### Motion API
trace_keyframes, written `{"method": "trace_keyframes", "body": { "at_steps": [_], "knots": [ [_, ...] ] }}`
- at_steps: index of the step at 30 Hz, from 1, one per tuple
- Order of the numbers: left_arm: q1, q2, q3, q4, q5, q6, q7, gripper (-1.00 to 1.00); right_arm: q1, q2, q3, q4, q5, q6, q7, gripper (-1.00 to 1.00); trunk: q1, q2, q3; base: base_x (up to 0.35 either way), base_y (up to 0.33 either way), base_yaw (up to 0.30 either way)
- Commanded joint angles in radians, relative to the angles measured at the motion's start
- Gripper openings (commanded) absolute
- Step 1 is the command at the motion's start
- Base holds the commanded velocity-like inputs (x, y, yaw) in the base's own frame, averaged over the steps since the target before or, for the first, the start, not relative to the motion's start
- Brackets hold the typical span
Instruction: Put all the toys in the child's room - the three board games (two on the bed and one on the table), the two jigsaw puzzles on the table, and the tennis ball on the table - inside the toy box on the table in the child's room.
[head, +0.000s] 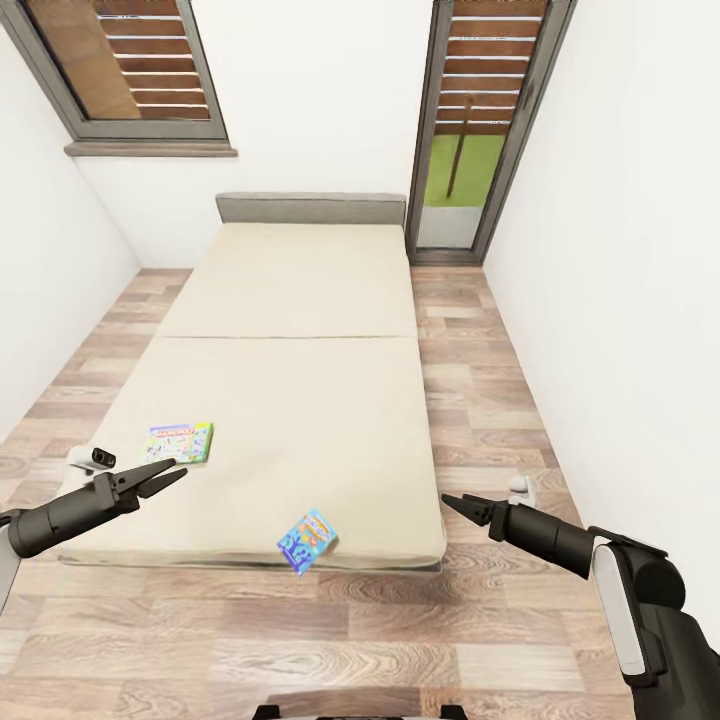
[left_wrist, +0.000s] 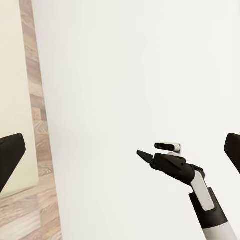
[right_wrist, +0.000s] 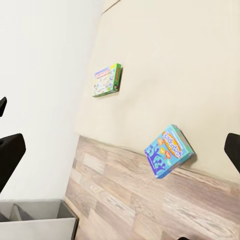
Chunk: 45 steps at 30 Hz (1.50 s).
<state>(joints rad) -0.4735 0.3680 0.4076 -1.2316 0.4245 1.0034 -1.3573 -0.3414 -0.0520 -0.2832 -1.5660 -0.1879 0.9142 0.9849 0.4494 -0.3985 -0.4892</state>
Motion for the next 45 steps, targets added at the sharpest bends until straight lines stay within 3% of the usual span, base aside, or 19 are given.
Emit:
{"method": "trace_keyframes", "body": {
  "at_steps": [1, 45],
  "knots": [
    [-0.001, 0.0, 0.0, 0.0, 0.002, 0.009, -0.002, 1.0, -0.001, 0.0, -0.001, 0.0, 0.0, 0.004, 0.003, 1.0, 0.001, -0.002, 0.0, 0.0, 0.0, 0.0],
    [-0.001, 0.0, 0.0, -0.002, 0.0, 0.009, 0.0, 1.0, -0.001, 0.0, -0.001, 0.0, 0.001, 0.004, 0.003, 1.0, 0.001, -0.002, 0.072, 0.0, 0.0, 0.0]
  ]
}}
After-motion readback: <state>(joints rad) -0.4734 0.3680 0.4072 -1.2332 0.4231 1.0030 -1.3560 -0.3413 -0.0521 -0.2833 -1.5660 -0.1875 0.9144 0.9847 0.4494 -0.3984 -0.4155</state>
